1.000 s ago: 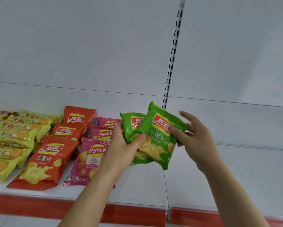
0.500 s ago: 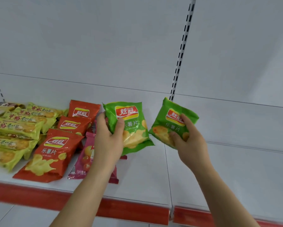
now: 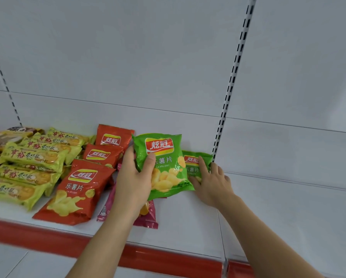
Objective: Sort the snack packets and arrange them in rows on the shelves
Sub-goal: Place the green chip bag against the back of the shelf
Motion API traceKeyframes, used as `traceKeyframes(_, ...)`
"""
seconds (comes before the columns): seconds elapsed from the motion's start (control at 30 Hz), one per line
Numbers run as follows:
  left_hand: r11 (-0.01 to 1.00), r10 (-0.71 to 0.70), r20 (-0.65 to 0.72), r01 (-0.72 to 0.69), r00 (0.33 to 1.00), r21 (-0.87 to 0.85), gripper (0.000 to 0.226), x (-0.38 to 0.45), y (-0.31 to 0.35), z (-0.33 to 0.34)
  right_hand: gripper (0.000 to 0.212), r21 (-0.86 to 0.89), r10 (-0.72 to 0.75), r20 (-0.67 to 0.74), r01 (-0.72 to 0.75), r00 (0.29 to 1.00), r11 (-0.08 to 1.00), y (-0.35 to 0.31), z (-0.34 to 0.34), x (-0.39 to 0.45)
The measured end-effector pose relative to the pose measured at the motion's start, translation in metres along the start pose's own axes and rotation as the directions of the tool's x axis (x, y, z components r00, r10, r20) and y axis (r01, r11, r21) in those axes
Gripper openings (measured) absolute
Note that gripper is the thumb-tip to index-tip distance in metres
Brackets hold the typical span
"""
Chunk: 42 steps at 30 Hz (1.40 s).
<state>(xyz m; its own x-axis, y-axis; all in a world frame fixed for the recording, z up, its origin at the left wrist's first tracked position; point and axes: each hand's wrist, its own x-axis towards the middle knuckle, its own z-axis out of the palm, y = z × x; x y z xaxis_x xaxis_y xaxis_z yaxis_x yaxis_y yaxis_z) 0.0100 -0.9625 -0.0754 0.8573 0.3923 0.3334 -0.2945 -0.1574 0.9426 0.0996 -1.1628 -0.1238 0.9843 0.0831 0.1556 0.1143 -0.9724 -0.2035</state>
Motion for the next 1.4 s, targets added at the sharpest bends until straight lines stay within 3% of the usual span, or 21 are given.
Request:
traceKeyframes(0.17,1.0,-0.01,0.037,0.01,0.999,0.017,0.029,-0.002,-0.003,0.005,0.076,-0.093,-0.015,-0.049,0.01,0.999,0.996,0.001,0.001,0.002)
traceKeyframes(0.33,0.999,-0.025,0.068,0.022,0.997,0.04,0.025,-0.002,0.001,0.01,0.076,-0.004,0.033,0.041,-0.032,0.999,0.999,0.005,-0.002,0.008)
traceKeyframes(0.53,0.998,-0.054,0.092,0.051,0.994,0.038,0.022,-0.003,0.002,0.019,0.071,0.237,0.059,-0.106,-0.032,0.993,0.971,0.008,-0.024,-0.005)
traceKeyframes(0.63,0.997,-0.068,0.154,0.06,0.986,0.053,0.022,-0.005,0.003,0.027,0.058,0.524,0.09,-0.223,0.041,0.971,0.851,0.011,-0.043,-0.031)
traceKeyframes(0.73,0.995,-0.072,0.22,0.053,0.973,0.088,0.026,-0.008,0.004,0.038,0.062,0.786,-0.016,-0.14,0.121,0.99,0.607,0.003,-0.057,-0.067)
traceKeyframes(0.77,0.993,-0.076,0.239,0.05,0.968,0.111,0.028,-0.009,0.004,0.042,0.063,0.809,-0.048,-0.131,0.135,0.99,0.572,0.001,-0.057,-0.076)
traceKeyframes(0.87,0.966,-0.084,0.301,0.003,0.95,0.259,0.047,-0.014,0.004,0.056,0.065,0.76,-0.022,-0.201,0.17,0.979,0.628,0.003,-0.049,-0.082)
traceKeyframes(0.97,0.819,0.011,0.329,-0.197,0.944,0.539,0.08,-0.021,0.001,0.06,0.061,0.683,0.066,-0.242,0.122,0.968,0.72,0.012,-0.041,-0.077)
traceKeyframes(1.03,0.659,0.082,0.399,-0.35,0.913,0.666,0.073,-0.027,-0.003,0.06,0.062,0.567,0.053,-0.194,0.068,0.979,0.821,0.012,-0.033,-0.077)
traceKeyframes(1.13,0.464,-0.015,0.484,-0.423,0.875,0.779,0.063,-0.039,-0.013,0.066,0.066,0.204,-0.067,-0.179,0.104,0.981,0.973,0.007,-0.017,-0.08)
traceKeyframes(1.2,0.408,-0.088,0.499,-0.426,0.862,0.808,0.063,-0.044,-0.017,0.069,0.07,0.084,-0.061,-0.157,0.075,0.986,0.994,0.005,-0.014,-0.08)
traceKeyframes(1.4,0.348,-0.095,0.512,-0.454,0.854,0.821,0.06,-0.048,-0.015,0.066,0.07,0.04,-0.039,0.029,0.038,0.999,0.998,0.007,-0.014,-0.082)
